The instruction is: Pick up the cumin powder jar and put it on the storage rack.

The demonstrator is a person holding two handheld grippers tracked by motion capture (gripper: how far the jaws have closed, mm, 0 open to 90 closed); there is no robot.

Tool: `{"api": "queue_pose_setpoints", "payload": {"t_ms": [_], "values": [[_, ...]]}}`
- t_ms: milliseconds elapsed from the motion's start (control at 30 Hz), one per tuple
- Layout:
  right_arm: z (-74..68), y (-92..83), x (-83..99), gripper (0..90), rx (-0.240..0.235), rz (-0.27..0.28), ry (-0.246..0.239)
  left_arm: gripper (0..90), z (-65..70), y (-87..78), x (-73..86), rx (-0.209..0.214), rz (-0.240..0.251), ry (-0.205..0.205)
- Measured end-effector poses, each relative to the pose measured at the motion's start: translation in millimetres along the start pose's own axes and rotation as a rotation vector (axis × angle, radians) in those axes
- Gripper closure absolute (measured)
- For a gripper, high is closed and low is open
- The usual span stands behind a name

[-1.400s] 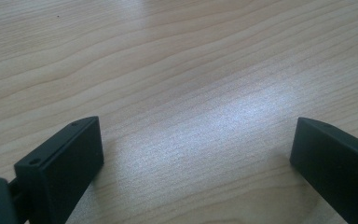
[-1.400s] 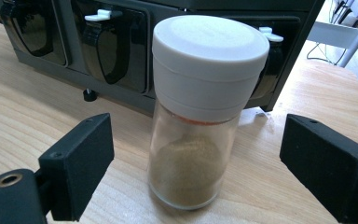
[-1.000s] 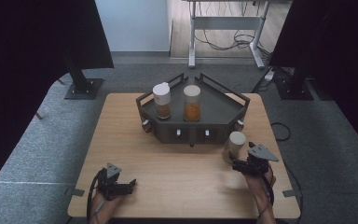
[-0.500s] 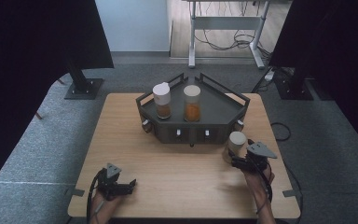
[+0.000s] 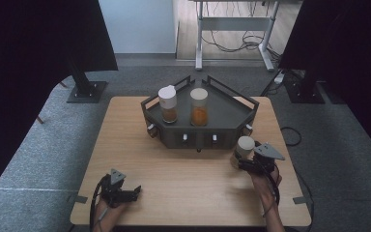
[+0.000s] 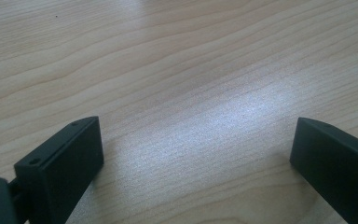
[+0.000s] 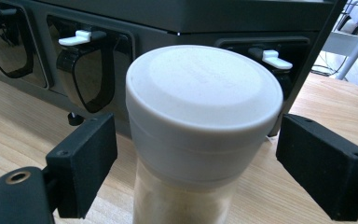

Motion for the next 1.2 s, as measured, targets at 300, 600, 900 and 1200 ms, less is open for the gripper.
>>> {"api": "queue_pose_setpoints", "payload": {"t_ms": [300, 600, 900, 1200], "values": [[4.6, 5.4, -2.8, 24.8, -0.045, 0.016, 0.045, 2.2, 0.0, 0.0, 0.0, 0.0, 0.0, 0.0], [1.4, 5.6, -6.8, 33.0, -0.047, 0.0, 0.069, 2.2, -0.1, 0.0, 0.1, 0.001, 0.0, 0.001], [-3.8, 2.3, -11.5, 33.1, -0.036, -0.008, 0.053, 2.2, -0.2, -0.1, 0.1, 0.001, 0.0, 0.001], [-8.7, -5.7, -23.9, 33.1, -0.032, -0.005, 0.032, 2.3, -0.2, -0.1, 0.1, 0.0, 0.0, 0.001]]}}
Point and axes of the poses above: each handheld gripper's, and its own axes: y roughly forward along the jaws, x roughly out of its underside, z roughly to its right, the point moved 1 cm from there along y, roughly forward along the jaws, and after that the axes turned 10 degrees about -z, right-handed, at the moved point
